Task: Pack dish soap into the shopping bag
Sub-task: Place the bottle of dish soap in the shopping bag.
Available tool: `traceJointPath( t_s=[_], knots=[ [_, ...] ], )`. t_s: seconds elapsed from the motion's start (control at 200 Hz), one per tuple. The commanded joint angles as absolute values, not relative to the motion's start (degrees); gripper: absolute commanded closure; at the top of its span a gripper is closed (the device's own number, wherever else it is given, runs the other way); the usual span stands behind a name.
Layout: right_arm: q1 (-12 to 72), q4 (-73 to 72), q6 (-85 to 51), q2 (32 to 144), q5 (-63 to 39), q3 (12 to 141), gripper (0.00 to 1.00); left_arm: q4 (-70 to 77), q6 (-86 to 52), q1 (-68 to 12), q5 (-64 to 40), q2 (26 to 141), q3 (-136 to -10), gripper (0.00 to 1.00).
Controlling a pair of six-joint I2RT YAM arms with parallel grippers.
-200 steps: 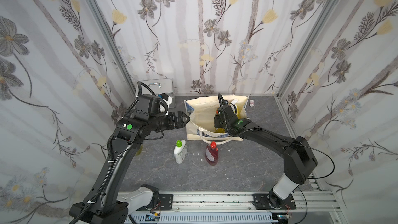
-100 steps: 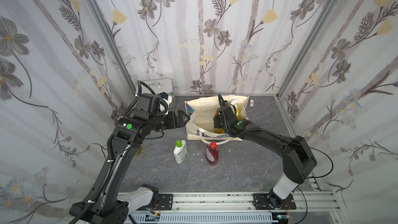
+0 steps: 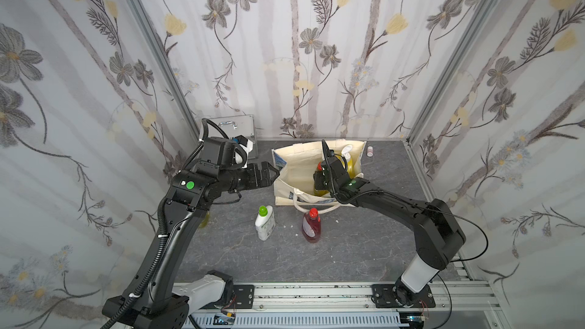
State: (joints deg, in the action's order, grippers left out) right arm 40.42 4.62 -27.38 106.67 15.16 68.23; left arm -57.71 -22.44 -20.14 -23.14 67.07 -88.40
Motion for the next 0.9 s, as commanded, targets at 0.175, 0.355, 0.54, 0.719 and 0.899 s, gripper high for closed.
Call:
traceJointPath(
  t_s=[0.175, 0.355, 0.54, 0.719, 0.899],
  knots=[
    [40.1, 1.1, -27.5, 106.1, 15.7, 67.9, 0.45, -56.9, -22.2, -20.1, -23.3, 67.1, -88.2, 0.00],
    [40.2, 1.3, -27.2, 105.5, 15.8, 67.9, 0.43, -56.3, -22.8, -20.1, -23.3, 67.1, -87.9, 0.00],
    [40.2, 1.7, -27.2, 104.8, 15.2, 68.2, 0.37, -55.6, -23.3, -20.1, -23.3, 67.0, -87.3, 0.00],
    [40.7, 2.4, -26.8, 103.4, 15.5, 69.0, 0.20, -55.2, -23.7, -20.2, -23.2, 67.0, -87.2, 0.00],
    [42.0, 3.2, -26.5, 102.5, 17.5, 70.5, 0.10, -54.9, -24.5, -20.1, -23.1, 67.4, -87.3, 0.00]
  ],
)
